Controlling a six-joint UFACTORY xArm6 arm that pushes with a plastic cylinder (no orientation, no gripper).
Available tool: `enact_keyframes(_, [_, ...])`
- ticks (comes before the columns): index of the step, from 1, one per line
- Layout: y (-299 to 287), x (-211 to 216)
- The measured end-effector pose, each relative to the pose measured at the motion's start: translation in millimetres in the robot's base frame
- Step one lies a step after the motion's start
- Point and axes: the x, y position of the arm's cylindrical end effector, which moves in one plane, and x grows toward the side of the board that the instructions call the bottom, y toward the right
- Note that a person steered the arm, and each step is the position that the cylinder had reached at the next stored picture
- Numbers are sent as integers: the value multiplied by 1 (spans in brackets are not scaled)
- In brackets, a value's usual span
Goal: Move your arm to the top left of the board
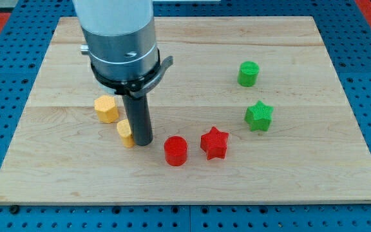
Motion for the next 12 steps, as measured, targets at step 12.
enact_keyframes(12, [-153,-267])
